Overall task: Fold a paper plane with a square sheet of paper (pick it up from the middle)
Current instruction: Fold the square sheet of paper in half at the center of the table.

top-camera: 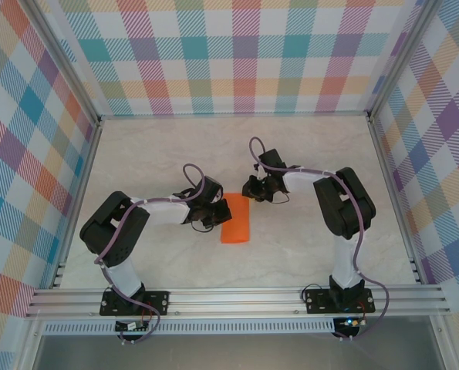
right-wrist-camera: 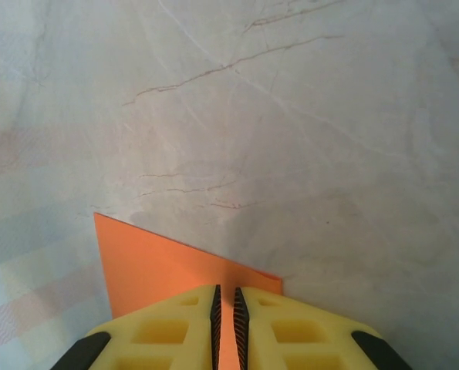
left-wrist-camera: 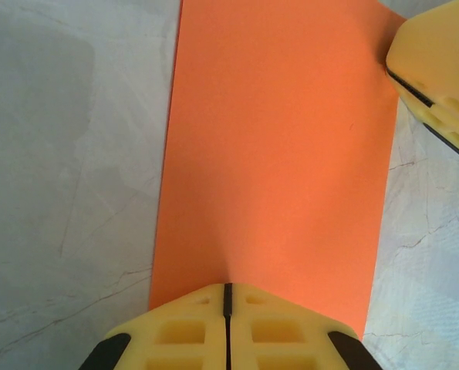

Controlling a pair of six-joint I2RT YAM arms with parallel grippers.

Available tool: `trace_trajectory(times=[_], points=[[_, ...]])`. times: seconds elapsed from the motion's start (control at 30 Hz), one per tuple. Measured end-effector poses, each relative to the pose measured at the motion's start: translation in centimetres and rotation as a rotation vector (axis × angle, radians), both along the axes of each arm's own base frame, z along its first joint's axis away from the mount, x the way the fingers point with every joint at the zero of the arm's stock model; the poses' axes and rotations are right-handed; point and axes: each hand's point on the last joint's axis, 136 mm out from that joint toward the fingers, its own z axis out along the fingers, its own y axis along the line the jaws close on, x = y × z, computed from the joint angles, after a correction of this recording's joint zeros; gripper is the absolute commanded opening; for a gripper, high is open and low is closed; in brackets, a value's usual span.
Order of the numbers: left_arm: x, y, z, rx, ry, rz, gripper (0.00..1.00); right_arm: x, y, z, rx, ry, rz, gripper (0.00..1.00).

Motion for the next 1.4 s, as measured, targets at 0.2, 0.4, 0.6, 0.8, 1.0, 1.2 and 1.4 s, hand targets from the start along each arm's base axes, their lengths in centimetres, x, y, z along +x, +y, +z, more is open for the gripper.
trace_trajectory(times=[0.2, 0.4, 0.6, 0.8, 1.0, 1.2, 1.4], points=[[0.0, 0.0, 0.0, 0.000, 0.000, 0.000, 0.07, 0.2, 0.0, 0.1, -0.004, -0.005, -0.003, 0.16], [0.0, 0.0, 0.0, 0.001, -0.001, 0.001, 0.07, -0.5, -0.1, 1.9, 0.020, -0.018, 0.001, 0.16], [0.0, 0.0, 0.0, 0.003, -0.001, 0.002, 0.07, -4.0, -0.4, 3.1, 0.090, 0.036, 0.023, 0.15], [0.0, 0.0, 0.0, 0.007, -0.004, 0.002, 0.07, -7.6, -0.1, 1.4, 0.100, 0.145, 0.065, 0.15], [-0.1, 0.1, 0.1, 0.012, -0.003, 0.006, 0.08, -8.1, 0.3, 1.4, 0.115, 0.161, 0.082, 0.14], [-0.6, 0.6, 0.3, 0.023, 0.023, 0.026, 0.13, -8.6, 0.1, 0.2, 0.096, 0.191, 0.087, 0.14], [-0.5, 0.5, 2.2, -0.002, -0.005, 0.028, 0.15, -8.8, 0.2, -0.2, 0.086, 0.187, 0.126, 0.12]])
